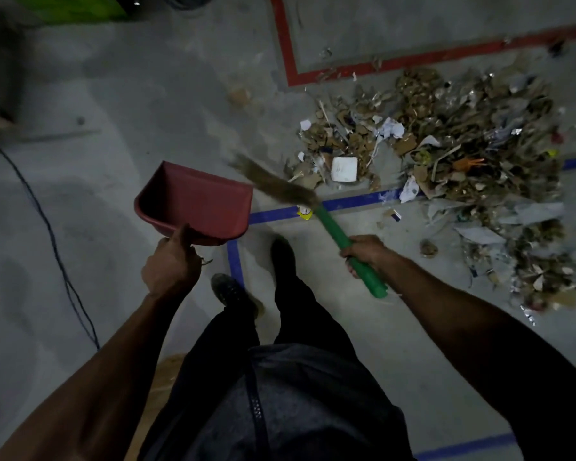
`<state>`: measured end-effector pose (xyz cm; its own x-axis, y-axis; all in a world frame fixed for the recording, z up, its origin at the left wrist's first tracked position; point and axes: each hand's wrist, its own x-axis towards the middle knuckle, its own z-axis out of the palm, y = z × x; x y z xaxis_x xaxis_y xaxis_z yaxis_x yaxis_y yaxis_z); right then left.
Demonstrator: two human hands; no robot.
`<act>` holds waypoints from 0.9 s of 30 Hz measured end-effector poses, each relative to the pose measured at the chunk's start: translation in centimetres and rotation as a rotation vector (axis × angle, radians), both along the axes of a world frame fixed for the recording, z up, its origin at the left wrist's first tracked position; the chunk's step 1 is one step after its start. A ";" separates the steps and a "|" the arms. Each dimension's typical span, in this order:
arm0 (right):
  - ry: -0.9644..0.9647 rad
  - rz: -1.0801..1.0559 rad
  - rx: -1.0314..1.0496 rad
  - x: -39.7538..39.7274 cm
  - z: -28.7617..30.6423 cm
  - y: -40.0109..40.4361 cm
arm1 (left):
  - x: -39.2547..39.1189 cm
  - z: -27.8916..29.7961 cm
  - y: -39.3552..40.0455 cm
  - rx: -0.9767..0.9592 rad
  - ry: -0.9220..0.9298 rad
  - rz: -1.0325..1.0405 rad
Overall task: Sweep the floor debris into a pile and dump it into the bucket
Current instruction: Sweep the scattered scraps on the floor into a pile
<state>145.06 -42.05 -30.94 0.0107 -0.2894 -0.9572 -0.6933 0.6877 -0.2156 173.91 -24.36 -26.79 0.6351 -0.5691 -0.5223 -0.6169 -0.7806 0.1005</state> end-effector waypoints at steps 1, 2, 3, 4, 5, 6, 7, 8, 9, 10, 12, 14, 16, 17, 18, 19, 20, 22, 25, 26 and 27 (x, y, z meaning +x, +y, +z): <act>0.012 -0.029 -0.024 -0.4 -0.2 -1.4 | -0.1 0.0 -0.2 -0.005 -0.001 -0.007; 0.022 -0.053 -0.048 -0.7 -0.3 -2.7 | -0.2 -0.1 -0.3 -0.003 -0.003 -0.010; 0.033 -0.071 -0.071 -1.0 -0.4 -4.0 | -0.4 0.0 -0.5 0.000 -0.003 -0.006; 0.043 -0.084 -0.094 -1.2 -0.4 -5.0 | -0.6 0.1 -0.6 0.004 -0.003 -0.003; 0.050 -0.097 -0.115 -1.4 -0.5 -5.8 | -0.8 0.1 -0.7 0.002 -0.004 -0.009; 0.051 -0.114 -0.136 -1.5 -0.5 -6.4 | -0.9 0.0 -0.6 -0.003 -0.007 -0.019; 0.041 -0.134 -0.160 -1.6 -0.4 -6.7 | -1.0 -0.1 -0.6 -0.009 -0.007 -0.030; 0.029 -0.152 -0.184 -1.6 -0.2 -6.7 | -1.1 -0.3 -0.6 -0.012 -0.004 -0.039; 0.015 -0.168 -0.206 -1.7 0.0 -6.4 | -1.3 -0.5 -0.6 -0.015 0.002 -0.048; 0.001 -0.183 -0.226 -1.8 0.5 -5.8 | -1.5 -0.6 -0.7 -0.013 0.011 -0.058; -0.028 -0.190 -0.256 -2.1 1.7 -3.7 | -1.9 -0.7 -1.0 0.000 0.036 -0.077; -0.057 -0.182 -0.269 -2.5 2.7 -1.0 | -2.4 -0.9 -1.2 -0.009 0.052 -0.115; -0.068 -0.140 -0.259 -3.0 2.9 1.5 | -3.0 -0.9 -1.5 -0.008 0.073 -0.131; -0.070 -0.114 -0.247 -3.3 2.6 2.5 | -3.3 -0.9 -1.7 -0.003 0.075 -0.134; -0.075 -0.085 -0.229 -3.6 2.0 3.1 | -3.7 -0.7 -1.8 0.006 0.070 -0.138; -0.078 -0.054 -0.207 -4.0 1.3 3.3 | -4.1 -0.5 -2.0 0.014 0.066 -0.139; -0.072 -0.028 -0.180 -4.4 0.7 3.1 | -4.6 -0.3 -2.2 0.018 0.063 -0.139; -0.057 0.019 -0.136 -5.1 -0.3 1.8 | -5.8 -0.2 -3.0 0.024 0.057 -0.130; -0.051 0.015 -0.123 -7.2 -1.8 -1.9 | -8.3 -0.6 -5.2 0.032 0.051 -0.097; -0.054 -0.012 -0.126 -8.1 -2.6 -3.6 | -9.3 -0.8 -6.0 0.039 0.049 -0.085; -0.054 -0.035 -0.136 -9.1 -3.4 -5.6 | -10.3 -1.0 -6.9 0.047 0.045 -0.069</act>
